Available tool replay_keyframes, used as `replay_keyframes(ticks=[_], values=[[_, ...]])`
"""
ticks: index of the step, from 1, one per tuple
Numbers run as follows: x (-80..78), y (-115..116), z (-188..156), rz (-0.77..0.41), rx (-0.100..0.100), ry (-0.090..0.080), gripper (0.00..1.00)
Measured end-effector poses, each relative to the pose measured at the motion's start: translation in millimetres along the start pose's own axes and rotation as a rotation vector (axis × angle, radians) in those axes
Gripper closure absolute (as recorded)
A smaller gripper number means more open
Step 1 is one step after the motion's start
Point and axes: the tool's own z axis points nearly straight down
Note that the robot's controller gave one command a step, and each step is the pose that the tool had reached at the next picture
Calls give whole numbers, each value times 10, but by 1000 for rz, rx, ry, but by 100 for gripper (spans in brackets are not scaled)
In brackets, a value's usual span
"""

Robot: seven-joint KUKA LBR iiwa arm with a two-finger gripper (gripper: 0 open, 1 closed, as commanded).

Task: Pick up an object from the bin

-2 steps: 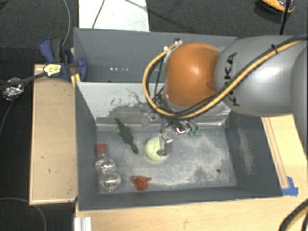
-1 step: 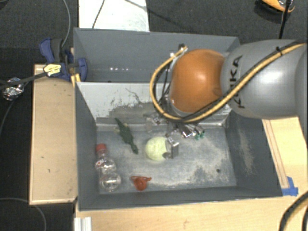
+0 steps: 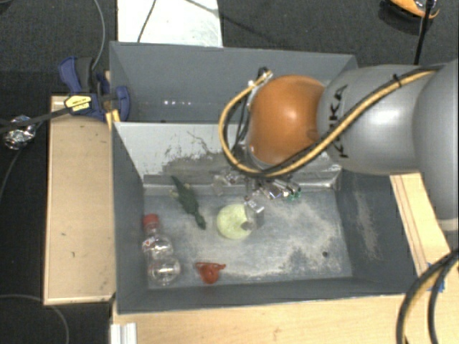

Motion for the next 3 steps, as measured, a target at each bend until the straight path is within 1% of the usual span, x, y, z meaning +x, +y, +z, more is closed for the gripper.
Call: replay_keyframes(ticks=[1, 2, 3], values=[[67, 38, 275, -96, -1, -3, 0], [52, 56, 343, -200, 2, -7, 100], [52, 55, 343, -198, 1, -7, 100]])
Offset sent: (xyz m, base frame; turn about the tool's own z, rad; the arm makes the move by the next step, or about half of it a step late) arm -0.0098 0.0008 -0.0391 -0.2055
